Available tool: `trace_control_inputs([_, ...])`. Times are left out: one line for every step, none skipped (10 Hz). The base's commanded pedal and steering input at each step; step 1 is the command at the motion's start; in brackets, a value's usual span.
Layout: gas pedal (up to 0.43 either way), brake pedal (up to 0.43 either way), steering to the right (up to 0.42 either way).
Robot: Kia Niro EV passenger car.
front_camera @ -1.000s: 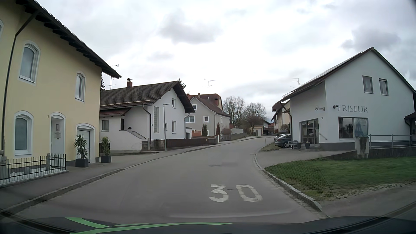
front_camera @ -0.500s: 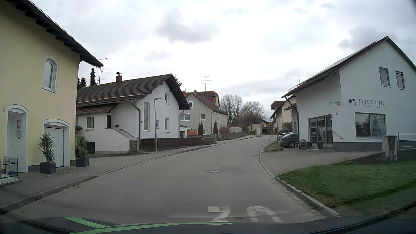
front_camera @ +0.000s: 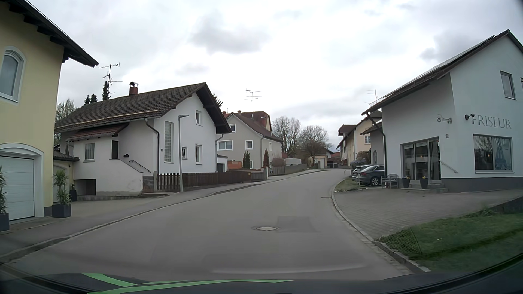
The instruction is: Follow the waypoints while adhering to traffic rules and regulations
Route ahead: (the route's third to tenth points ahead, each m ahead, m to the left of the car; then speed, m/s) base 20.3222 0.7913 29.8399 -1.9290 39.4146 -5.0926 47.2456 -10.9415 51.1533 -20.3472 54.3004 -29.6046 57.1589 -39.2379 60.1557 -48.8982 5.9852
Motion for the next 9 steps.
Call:
trace_control_inputs([0.118, 0.000, 0.027])
trace_control_inputs([0.118, 0.000, 0.029])
trace_control_inputs([0.118, 0.000, 0.031])
trace_control_inputs([0.118, 0.000, 0.032])
trace_control_inputs([0.118, 0.000, 0.034])
trace_control_inputs([0.118, 0.000, 0.035])
trace_control_inputs([0.118, 0.000, 0.037])
trace_control_inputs([0.118, 0.000, 0.038])
trace_control_inputs([0.118, 0.000, 0.039])
